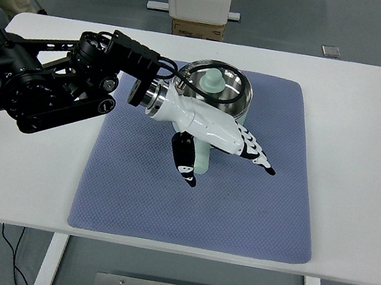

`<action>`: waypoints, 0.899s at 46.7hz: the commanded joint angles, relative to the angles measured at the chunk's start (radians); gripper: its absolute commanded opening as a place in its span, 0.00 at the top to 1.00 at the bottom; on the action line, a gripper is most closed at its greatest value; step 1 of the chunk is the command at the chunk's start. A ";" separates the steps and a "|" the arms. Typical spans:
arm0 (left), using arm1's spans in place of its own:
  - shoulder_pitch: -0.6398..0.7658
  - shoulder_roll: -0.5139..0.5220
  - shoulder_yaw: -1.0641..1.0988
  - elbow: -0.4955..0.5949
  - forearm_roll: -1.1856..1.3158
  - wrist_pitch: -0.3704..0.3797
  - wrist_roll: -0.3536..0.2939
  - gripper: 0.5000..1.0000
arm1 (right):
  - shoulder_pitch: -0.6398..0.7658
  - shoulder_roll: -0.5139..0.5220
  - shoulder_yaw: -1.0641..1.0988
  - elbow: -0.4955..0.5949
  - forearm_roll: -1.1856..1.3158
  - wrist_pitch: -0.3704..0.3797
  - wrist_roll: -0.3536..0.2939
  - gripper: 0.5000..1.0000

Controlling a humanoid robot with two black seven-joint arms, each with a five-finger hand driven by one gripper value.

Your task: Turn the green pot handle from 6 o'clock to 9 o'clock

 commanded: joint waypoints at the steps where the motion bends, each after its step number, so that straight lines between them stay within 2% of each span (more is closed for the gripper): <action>1: -0.004 -0.002 0.012 0.000 0.020 0.000 0.000 0.00 | 0.000 0.000 -0.001 0.000 0.000 0.000 0.000 0.00; 19: -0.080 -0.003 0.078 0.000 0.008 -0.022 0.000 0.00 | 0.000 0.000 0.000 0.000 0.000 0.000 0.000 0.00; 24: -0.084 0.000 0.078 0.000 -0.082 -0.060 0.000 0.00 | 0.000 0.000 0.000 0.000 0.000 0.000 0.000 0.00; 31: -0.098 0.001 0.080 0.008 -0.253 -0.066 0.000 0.00 | 0.000 0.000 0.000 0.000 0.000 0.000 0.000 0.00; 42: -0.132 -0.005 0.155 0.029 -0.242 -0.069 0.000 0.00 | 0.000 0.000 0.000 0.000 0.000 0.000 0.000 0.00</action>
